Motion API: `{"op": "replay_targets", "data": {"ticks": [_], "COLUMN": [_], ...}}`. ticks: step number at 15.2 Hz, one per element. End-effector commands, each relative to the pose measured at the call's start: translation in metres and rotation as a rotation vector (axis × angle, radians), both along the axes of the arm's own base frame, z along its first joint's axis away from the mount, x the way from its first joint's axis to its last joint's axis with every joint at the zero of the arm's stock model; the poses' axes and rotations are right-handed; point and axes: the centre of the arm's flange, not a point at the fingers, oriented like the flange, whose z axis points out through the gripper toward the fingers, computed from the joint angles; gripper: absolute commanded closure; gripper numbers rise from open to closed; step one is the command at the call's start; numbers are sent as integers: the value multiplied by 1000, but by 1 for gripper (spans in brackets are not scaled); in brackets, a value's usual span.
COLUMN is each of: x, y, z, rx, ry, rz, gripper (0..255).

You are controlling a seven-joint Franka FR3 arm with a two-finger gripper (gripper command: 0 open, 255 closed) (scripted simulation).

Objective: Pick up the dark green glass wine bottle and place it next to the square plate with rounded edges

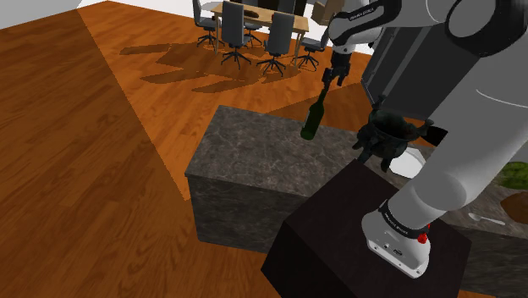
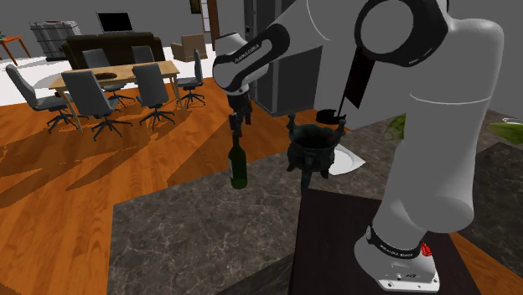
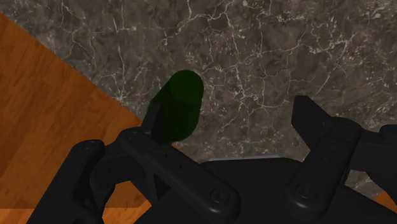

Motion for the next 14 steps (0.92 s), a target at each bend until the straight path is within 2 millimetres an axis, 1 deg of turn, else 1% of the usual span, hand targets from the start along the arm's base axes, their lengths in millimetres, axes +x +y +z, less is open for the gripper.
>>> {"op": "replay_targets", "data": {"ticks": [1,9,10,14], "x": [15,78,82,80], "y": [-18,-86,-91,-92], "z": [-16,-67,-71,-92], "rx": [2,10,11,11], "ry": [-1,-7,-8,-8], "rz": [4,16,17,17], "gripper": [0,0,0,0]}}
